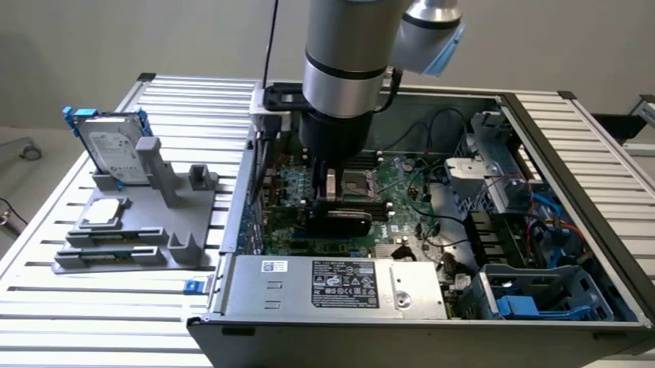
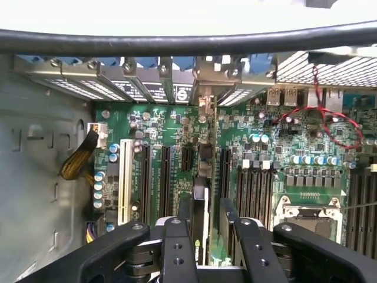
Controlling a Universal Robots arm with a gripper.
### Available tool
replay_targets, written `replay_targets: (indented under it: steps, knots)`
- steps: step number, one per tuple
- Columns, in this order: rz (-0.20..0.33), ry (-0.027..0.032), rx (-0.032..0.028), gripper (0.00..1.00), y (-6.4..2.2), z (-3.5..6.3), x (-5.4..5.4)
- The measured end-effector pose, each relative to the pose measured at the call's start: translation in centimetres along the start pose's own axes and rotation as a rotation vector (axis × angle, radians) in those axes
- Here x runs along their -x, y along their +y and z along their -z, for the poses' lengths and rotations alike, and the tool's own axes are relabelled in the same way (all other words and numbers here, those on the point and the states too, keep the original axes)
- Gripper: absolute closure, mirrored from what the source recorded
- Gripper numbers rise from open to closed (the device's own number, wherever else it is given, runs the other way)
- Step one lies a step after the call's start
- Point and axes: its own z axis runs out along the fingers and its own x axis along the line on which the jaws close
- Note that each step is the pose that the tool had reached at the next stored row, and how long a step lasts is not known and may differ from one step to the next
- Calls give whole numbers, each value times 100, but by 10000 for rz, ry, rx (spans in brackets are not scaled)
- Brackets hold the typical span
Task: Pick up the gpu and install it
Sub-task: 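Insert the gpu into the slot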
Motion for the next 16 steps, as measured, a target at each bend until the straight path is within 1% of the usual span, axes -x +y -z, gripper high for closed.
replay_targets:
  steps: [2, 5, 8, 9, 10, 16]
  knots:
    - [-2, -2, 29, 66, 3, 36, 1]
    - [-2, -5, 47, 68, 3, 50, 2]
    - [-2, -3, 53, 87, 4, 52, 2]
    - [-2, -3, 53, 87, 4, 52, 2]
    - [-2, -2, 54, 89, 3, 53, 2]
    - [-2, -3, 53, 89, 4, 52, 2]
